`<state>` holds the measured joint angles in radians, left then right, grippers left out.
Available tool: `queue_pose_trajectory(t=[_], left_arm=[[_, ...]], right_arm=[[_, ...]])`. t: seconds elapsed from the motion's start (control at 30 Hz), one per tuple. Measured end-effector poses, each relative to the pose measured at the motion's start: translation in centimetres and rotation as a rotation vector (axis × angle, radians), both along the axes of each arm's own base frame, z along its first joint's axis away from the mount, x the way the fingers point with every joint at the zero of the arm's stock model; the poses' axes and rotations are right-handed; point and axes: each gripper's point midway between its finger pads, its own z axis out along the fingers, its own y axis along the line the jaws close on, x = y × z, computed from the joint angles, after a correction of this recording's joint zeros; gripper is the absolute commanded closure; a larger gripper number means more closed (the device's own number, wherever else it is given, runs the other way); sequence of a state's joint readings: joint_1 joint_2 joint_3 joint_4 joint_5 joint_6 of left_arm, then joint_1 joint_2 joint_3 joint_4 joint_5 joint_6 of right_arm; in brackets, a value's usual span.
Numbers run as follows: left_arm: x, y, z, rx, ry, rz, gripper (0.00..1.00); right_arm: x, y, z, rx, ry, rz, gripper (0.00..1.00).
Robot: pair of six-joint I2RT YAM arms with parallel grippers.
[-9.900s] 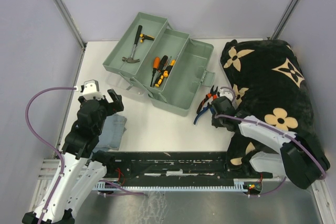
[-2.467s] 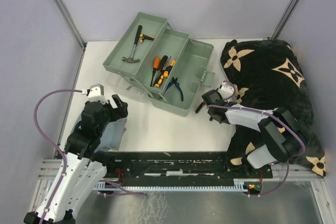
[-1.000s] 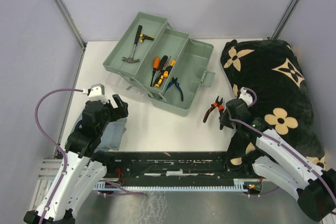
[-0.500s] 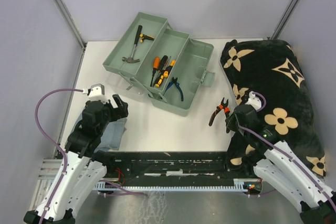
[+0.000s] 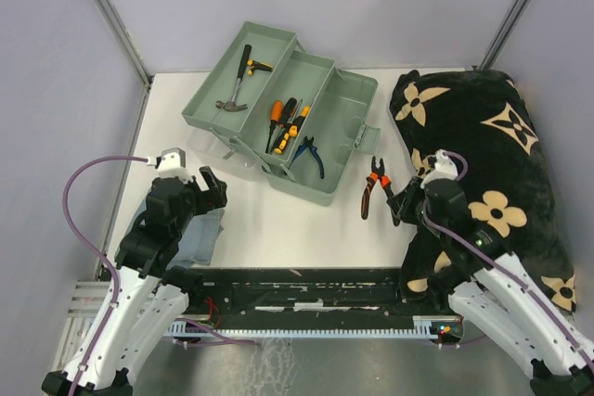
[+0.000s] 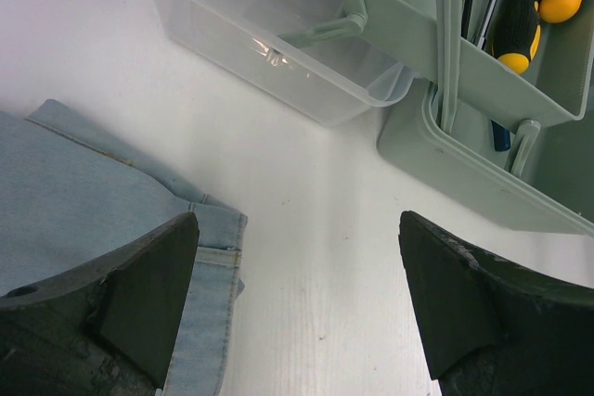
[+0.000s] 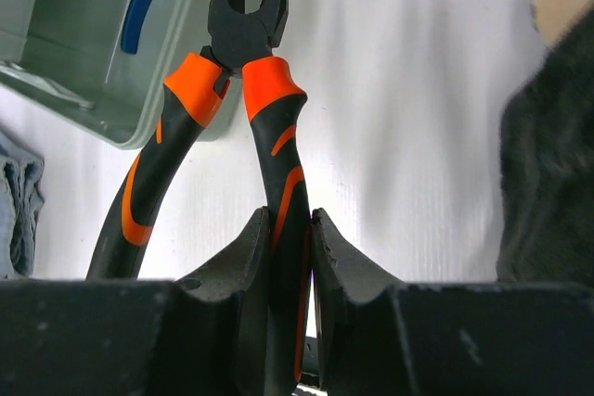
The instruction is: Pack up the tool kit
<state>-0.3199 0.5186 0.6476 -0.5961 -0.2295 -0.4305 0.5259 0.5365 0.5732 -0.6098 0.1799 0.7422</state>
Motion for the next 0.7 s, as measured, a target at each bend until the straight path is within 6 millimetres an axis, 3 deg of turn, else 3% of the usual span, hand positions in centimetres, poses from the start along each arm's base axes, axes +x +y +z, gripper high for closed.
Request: queue_pose_trajectory(t=[0.4,0.7], left_arm=[[0.0,-0.1,0.0,-0.001,0.002,-0.004,0.06],[0.0,-0.3,0.0,-0.006,0.004,-0.013,0.06]], right_arm=[[8.1,6.0,2.7,-0.138,0.062,0.181,0.98],[12.9,9.1,2.4,-0.251,0.074,0.233,0.98]])
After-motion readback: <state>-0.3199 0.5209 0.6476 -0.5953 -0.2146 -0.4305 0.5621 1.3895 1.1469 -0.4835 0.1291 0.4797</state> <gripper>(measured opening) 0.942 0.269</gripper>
